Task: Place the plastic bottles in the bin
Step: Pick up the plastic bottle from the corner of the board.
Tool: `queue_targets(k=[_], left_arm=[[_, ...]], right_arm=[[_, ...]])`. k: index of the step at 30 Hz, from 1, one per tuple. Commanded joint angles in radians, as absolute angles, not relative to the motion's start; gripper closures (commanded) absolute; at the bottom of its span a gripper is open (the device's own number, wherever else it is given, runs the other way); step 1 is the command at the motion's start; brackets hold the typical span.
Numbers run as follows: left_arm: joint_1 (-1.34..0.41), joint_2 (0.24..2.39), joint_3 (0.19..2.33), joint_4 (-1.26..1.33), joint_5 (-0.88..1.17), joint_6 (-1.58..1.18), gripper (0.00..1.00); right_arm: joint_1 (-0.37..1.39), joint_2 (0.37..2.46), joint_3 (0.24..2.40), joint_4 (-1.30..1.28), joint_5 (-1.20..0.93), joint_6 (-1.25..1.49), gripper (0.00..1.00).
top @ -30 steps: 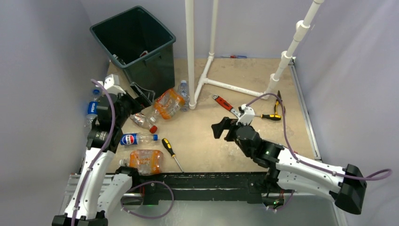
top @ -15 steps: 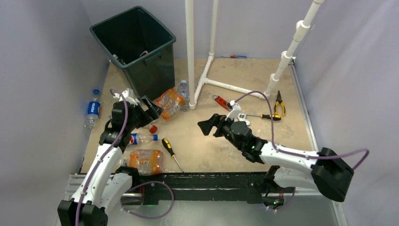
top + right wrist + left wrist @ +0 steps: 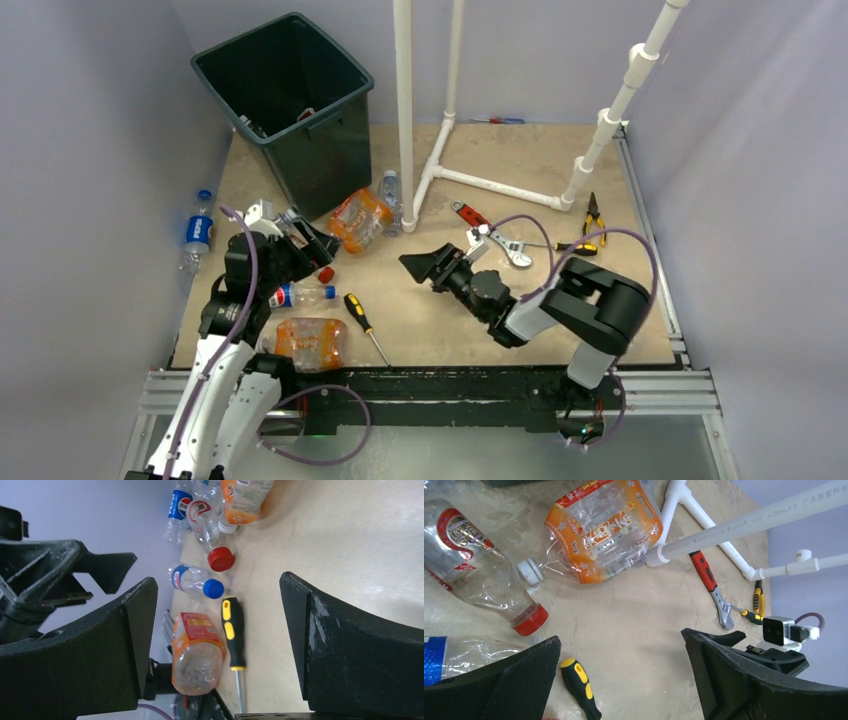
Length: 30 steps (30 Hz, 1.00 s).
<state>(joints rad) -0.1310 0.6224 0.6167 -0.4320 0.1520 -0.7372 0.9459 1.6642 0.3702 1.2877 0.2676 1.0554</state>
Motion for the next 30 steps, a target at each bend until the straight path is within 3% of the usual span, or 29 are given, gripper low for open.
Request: queue_targets(k=[1, 12, 16, 20, 27, 30], left_arm=[[-0.129, 0.613, 0.625, -0.452, 0.137, -0.719, 0.03], [-0.129, 0.6, 0.629, -0.447, 0.138, -0.701, 0.03], [-0.129, 0.603, 0.628, -0.444, 0.142, -0.697, 0.03], [-0.129, 0.606, 0.627, -0.434, 0.143, -0.695, 0.03], [-0.129, 0.606, 0.614, -0.419, 0.148, -0.708, 0.03], [-0.13, 0.608, 0.601, -0.393, 0.162, -0.723, 0.03]], right_arm=[[0.992, 1.799, 0.475, 1.472, 0.368, 1.21, 0.09], [1.045, 2.015, 0.629, 1.439, 0.512, 1.318, 0.1], [1.045, 1.921, 0.612, 1.347, 0.563, 1.211, 0.12], [1.042, 1.687, 0.578, 1.008, 0.631, 1.067, 0.1], [0.984, 1.26, 0.628, -0.023, 0.809, 1.075, 0.05], [0.88, 1.126, 0.633, -0.28, 0.783, 1.111, 0.04]])
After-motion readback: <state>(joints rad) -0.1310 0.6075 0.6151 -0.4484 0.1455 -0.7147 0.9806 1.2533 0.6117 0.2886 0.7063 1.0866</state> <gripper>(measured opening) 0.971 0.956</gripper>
